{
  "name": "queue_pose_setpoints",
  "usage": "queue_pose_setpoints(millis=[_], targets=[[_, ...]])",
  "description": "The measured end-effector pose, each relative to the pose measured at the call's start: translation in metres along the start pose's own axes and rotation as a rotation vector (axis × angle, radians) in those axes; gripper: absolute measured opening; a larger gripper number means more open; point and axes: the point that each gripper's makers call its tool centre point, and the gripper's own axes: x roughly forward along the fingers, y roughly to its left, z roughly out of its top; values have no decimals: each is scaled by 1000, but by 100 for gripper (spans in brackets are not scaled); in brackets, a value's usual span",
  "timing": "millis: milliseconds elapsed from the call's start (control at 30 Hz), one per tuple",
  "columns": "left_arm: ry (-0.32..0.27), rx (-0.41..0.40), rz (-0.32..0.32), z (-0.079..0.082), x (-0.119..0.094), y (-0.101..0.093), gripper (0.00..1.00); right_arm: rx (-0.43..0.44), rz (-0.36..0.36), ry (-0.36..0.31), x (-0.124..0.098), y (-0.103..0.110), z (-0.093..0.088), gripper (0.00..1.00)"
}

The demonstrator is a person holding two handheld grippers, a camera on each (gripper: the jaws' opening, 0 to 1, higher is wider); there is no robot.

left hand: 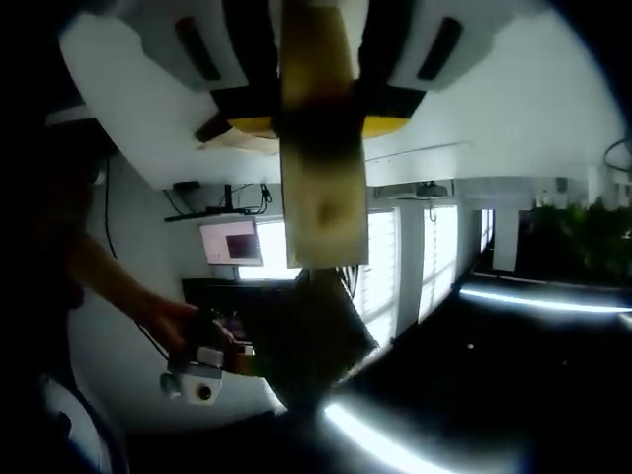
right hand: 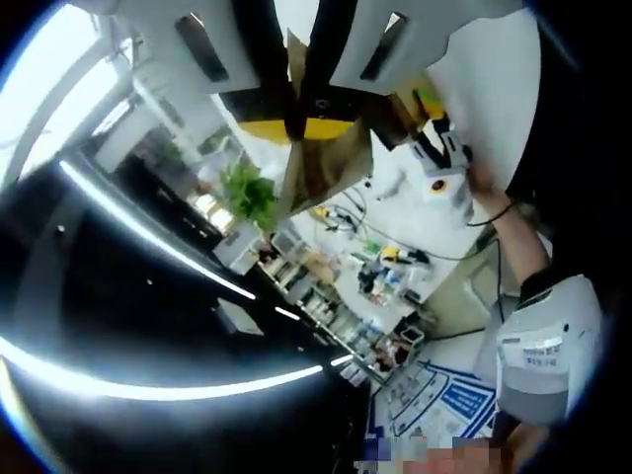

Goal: Extract single mask from mask box in order stack masks on table

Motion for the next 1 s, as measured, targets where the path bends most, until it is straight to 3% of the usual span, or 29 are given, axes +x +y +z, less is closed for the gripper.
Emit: queue_pose_setpoints(millis=[233, 567, 733, 1000], targets=[[0, 0, -1, 0, 0, -1, 32, 9, -61, -23, -11, -12, 9, 0], [1, 3, -2, 0, -1, 0, 32, 3, -136, 2, -16, -21, 3, 0], [1, 3, -2, 0, -1, 1, 32, 12, -170, 32, -23, -26, -6, 0], [1, 3, -2, 0, -1, 2, 32, 36, -256, 106, -43, -32, -35, 0]])
